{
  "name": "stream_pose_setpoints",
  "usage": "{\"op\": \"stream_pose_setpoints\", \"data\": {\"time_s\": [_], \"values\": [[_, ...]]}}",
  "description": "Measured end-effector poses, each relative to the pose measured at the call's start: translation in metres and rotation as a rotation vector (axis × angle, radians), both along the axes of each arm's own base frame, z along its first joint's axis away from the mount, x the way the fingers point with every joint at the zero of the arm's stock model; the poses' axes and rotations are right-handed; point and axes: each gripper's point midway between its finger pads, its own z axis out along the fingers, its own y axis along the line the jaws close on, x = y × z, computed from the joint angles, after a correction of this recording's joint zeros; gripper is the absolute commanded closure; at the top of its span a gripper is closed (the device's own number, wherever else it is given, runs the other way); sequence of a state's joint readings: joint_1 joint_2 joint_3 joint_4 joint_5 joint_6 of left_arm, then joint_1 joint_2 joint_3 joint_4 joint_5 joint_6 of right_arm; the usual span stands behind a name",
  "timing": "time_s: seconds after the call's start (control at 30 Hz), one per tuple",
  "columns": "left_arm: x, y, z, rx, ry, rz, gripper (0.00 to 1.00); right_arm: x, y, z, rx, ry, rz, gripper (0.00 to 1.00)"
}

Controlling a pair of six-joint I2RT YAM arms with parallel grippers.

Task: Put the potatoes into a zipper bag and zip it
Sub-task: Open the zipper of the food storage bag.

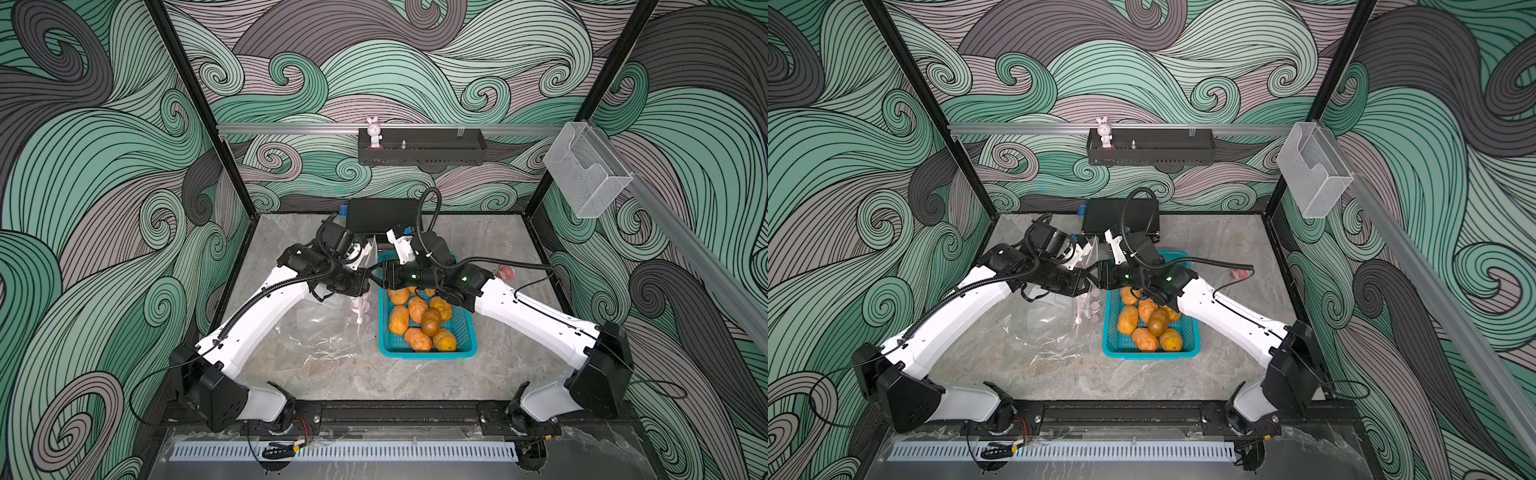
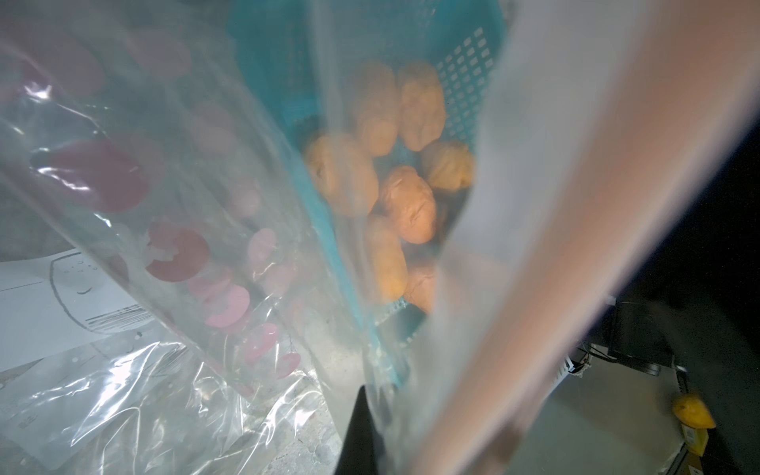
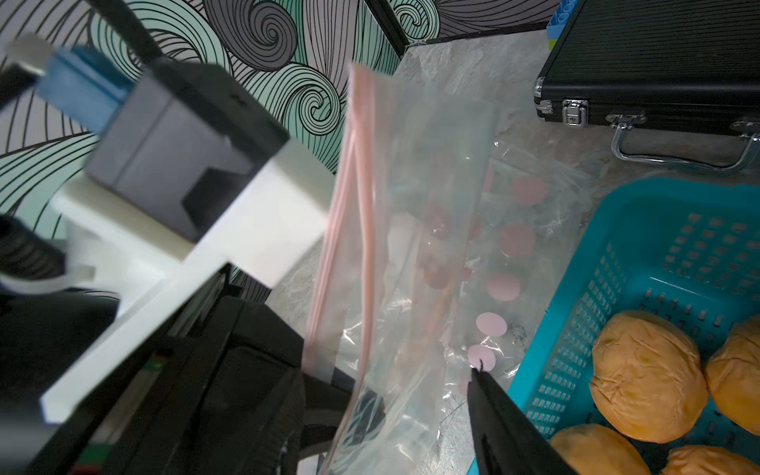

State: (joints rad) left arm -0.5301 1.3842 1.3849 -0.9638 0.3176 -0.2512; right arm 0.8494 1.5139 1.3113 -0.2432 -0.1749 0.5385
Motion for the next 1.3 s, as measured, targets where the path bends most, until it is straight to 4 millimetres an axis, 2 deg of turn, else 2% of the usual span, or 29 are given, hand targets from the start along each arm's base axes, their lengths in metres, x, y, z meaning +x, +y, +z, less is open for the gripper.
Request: {"op": "stream_pose_setpoints", "data": {"time_s": [0.1,0.17,0.3,0.47,0.6,0.63,0.73,0.77,0.83,0.9,1.0,1.07,1.17,1.23,1.3], "values": [[0.000,0.000,-0.001,0.007,-0.002,0.000,1.00,-0.001,0.004,-0.007,-0.033,0.000,-0.002,0.71],[0.000,0.002,-0.004,0.016,0.000,0.004,1.00,-0.002,0.006,-0.012,-0.050,0.008,-0.004,0.85],[-0.002,0.004,-0.012,0.029,0.014,0.007,1.00,-0.002,0.005,-0.018,-0.063,0.017,-0.013,1.00],[-0.003,0.008,-0.014,0.041,0.009,0.027,1.00,-0.001,0.000,-0.023,-0.064,0.019,-0.036,1.00],[-0.007,0.016,-0.009,0.036,-0.033,0.052,1.00,-0.002,-0.001,-0.026,-0.063,0.026,-0.040,1.00],[-0.008,0.019,-0.005,0.035,-0.055,0.061,1.00,-0.002,-0.001,-0.026,-0.062,0.027,-0.041,0.99],[-0.007,0.026,0.007,0.037,-0.114,0.081,1.00,-0.001,0.000,-0.025,-0.054,0.028,-0.039,0.56],[-0.007,0.029,0.010,0.043,-0.132,0.085,1.00,-0.001,0.001,-0.024,-0.050,0.028,-0.038,0.48],[-0.005,0.034,0.019,0.067,-0.162,0.091,1.00,-0.003,0.003,-0.021,-0.032,0.027,-0.012,0.37],[0.000,0.040,0.030,0.107,-0.192,0.093,1.00,-0.006,0.002,-0.015,-0.020,0.025,0.011,0.33],[0.011,0.053,0.050,0.199,-0.245,0.108,1.00,-0.011,-0.009,0.004,-0.003,-0.008,0.032,0.28],[0.018,0.067,0.065,0.282,-0.288,0.134,1.00,-0.013,-0.027,0.024,0.010,-0.050,0.022,0.28],[0.025,0.089,0.087,0.396,-0.346,0.184,1.00,-0.016,-0.069,0.046,0.029,-0.106,-0.043,0.25],[0.028,0.099,0.093,0.445,-0.370,0.205,1.00,-0.019,-0.101,0.041,0.002,-0.119,-0.111,0.25],[0.028,0.098,0.084,0.459,-0.352,0.188,1.00,-0.020,-0.126,0.019,-0.066,-0.098,-0.174,0.25]]}}
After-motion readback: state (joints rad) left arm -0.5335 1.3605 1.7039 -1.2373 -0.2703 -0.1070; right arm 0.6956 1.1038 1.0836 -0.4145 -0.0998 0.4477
